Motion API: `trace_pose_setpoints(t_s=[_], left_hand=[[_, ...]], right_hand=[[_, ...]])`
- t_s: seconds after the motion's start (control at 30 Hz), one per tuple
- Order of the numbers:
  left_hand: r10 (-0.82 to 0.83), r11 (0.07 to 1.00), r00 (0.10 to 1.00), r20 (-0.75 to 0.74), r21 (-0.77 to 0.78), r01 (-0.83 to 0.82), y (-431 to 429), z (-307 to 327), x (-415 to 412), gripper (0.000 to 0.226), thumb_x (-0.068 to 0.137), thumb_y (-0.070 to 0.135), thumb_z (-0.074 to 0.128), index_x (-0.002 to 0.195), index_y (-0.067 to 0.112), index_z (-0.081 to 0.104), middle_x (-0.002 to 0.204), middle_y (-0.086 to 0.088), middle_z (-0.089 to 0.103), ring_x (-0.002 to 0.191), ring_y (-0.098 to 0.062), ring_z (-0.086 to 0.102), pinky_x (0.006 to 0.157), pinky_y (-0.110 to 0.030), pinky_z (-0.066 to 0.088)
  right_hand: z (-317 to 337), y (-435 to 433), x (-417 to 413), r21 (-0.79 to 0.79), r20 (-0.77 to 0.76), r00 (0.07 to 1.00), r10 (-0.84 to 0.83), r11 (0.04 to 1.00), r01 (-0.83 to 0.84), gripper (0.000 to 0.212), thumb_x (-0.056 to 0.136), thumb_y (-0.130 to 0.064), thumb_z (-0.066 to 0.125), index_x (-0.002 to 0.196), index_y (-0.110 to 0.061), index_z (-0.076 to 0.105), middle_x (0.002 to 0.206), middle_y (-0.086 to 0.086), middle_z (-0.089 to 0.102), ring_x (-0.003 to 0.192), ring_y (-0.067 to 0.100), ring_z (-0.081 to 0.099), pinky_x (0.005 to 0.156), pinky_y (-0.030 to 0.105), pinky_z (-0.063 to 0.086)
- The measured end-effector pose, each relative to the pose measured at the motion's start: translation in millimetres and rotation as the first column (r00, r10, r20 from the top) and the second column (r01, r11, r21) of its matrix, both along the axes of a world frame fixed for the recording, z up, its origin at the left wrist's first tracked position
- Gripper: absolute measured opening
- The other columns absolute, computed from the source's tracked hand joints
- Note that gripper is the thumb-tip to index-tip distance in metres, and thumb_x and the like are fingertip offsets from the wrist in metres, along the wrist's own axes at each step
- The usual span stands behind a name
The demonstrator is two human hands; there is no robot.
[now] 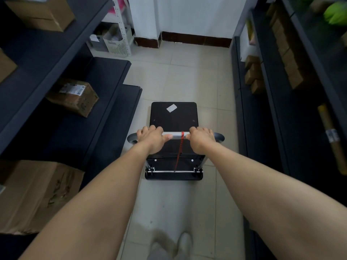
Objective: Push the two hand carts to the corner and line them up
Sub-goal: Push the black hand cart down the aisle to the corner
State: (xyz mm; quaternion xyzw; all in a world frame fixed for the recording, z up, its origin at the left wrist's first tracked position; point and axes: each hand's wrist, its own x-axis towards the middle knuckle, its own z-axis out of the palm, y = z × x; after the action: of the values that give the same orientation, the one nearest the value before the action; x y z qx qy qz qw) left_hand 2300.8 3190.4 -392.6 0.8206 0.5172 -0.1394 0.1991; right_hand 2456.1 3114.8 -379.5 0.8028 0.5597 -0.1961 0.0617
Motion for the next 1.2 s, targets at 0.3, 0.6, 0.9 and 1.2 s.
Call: trace_pose_setpoints(t_s=[0.3, 0.6, 0.9, 1.2], left_hand=[[-0.021, 1.000, 0.999, 0.023, -0.011, 0.022, 77, -1, 27, 0.046, 0.097, 0.057, 0.026, 0.111, 0.020, 0.050, 0.117, -0.006, 0.049, 0.114, -0.027, 0.040, 0.101, -0.043, 0.025], [-0.075, 0.997, 0.997, -0.009, -0.011, 0.075, 184, 1, 37, 0.046, 0.097, 0.056, 0.025, 0.113, 0.020, 0.049, 0.120, -0.006, 0.048, 0.115, -0.027, 0.039, 0.102, -0.041, 0.025], [-0.115, 0.993, 0.993, -0.011, -0.002, 0.115, 264, 2, 63, 0.046, 0.098, 0.055, 0.025, 0.115, 0.019, 0.048, 0.122, -0.008, 0.048, 0.116, -0.028, 0.040, 0.103, -0.042, 0.026], [-0.099, 0.995, 0.995, -0.023, 0.004, 0.099, 330, 2, 111, 0.046, 0.098, 0.055, 0.024, 0.118, 0.020, 0.048, 0.122, -0.007, 0.048, 0.115, -0.027, 0.040, 0.102, -0.042, 0.026]], right_hand=[[-3, 75, 27, 0.002, 0.013, 1.000, -0.007, 1.000, 0.007, 0.028, 0.097, -0.018, 0.045, 0.125, -0.012, 0.045, 0.127, 0.010, 0.051, 0.120, 0.031, 0.042, 0.103, 0.038, 0.029], [-4, 174, 33, -0.003, 0.005, 0.999, -0.050, 0.999, 0.050, 0.033, 0.093, -0.014, 0.047, 0.126, -0.013, 0.044, 0.127, 0.010, 0.051, 0.121, 0.031, 0.043, 0.104, 0.039, 0.028], [-7, 249, 58, 0.039, -0.012, 0.997, -0.081, 0.996, 0.082, 0.031, 0.092, -0.012, 0.047, 0.123, -0.014, 0.047, 0.123, 0.009, 0.053, 0.118, 0.030, 0.044, 0.104, 0.039, 0.029], [-6, 318, 106, 0.044, -0.011, 0.998, -0.067, 0.997, 0.068, 0.032, 0.092, -0.011, 0.048, 0.124, -0.013, 0.046, 0.124, 0.010, 0.052, 0.120, 0.031, 0.043, 0.107, 0.041, 0.027]])
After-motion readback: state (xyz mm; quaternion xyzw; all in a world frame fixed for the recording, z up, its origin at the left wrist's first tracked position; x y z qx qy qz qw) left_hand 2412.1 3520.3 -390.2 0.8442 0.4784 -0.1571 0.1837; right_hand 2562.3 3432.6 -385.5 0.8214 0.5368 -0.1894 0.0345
